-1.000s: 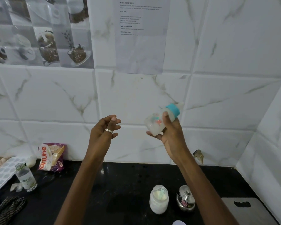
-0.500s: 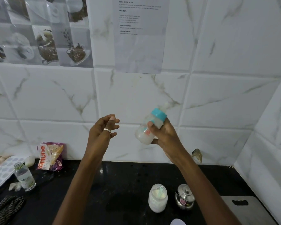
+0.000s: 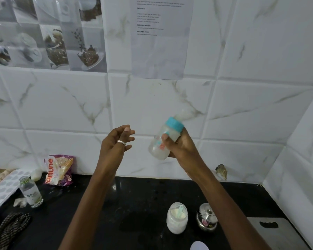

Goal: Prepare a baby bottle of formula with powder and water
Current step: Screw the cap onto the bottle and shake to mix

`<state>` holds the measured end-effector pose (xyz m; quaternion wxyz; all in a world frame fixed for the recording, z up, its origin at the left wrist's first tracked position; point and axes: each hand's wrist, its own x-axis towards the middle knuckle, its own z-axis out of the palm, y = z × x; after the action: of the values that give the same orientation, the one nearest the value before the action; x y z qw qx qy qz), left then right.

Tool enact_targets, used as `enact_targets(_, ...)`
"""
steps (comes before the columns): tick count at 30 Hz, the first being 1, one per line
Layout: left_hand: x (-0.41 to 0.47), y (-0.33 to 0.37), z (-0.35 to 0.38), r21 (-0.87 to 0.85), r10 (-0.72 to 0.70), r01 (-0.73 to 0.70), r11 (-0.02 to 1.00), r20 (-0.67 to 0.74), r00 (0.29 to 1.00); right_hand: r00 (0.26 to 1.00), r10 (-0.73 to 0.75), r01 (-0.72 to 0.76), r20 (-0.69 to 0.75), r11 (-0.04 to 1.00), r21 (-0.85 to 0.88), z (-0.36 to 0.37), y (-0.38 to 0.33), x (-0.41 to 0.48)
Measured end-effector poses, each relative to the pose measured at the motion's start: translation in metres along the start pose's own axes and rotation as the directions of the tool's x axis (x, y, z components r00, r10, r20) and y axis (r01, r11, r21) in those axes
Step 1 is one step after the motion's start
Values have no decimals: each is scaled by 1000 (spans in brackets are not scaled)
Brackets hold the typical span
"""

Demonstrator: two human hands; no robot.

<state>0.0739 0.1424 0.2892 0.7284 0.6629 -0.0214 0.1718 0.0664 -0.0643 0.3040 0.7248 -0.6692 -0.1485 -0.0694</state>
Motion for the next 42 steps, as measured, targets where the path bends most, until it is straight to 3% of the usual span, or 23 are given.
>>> enact_targets(5, -1, -1, 0, 1, 3, -3, 1000, 11, 1000, 993, -35, 50, -111, 989, 136, 0, -2, 4)
enact_targets(9, 0, 0, 0, 6, 5, -5, 1000, 4, 1000, 998, -17, 20, 59, 999, -50, 8, 0, -2)
enact_targets(14, -1, -2, -2, 21, 9, -9, 1000, 5, 1000, 993, -28, 46, -111, 986, 161, 8, -1, 1)
enact_targets(18, 1, -1, -4, 12, 7, -7, 1000, -4, 1000, 999, -4, 4, 50, 1000, -7, 11, 0, -4)
enact_targets(22, 2, -2, -4, 2, -4, 4, 1000, -9, 1000, 995, -41, 57, -95, 982, 180, 9, -5, -2)
enact_targets(25, 3, -2, -5, -3, -5, 5, 1000, -19, 1000, 997, -68, 69, -20, 997, 28, 10, -10, -7)
enact_targets(29, 3, -2, -3, 0, -4, 4, 1000, -5, 1000, 991, -88, 96, -102, 992, 85, 3, -13, -5)
enact_targets(33, 2, -1, -2, -9, -2, 2, 1000, -4, 1000, 997, -75, 72, -37, 996, -61, 7, -10, -6)
enact_targets(37, 1, -1, -2, -8, -4, 4, 1000, 1, 1000, 985, -90, 90, -147, 996, -6, 3, -10, -5)
enact_targets(40, 2, 0, -4, -12, -4, 4, 1000, -2, 1000, 998, -63, 59, -27, 991, -124, 5, -9, -6)
enact_targets(42, 1, 0, -3, -18, -7, 7, 1000, -2, 1000, 997, -58, 54, -47, 995, -90, 3, -10, -6)
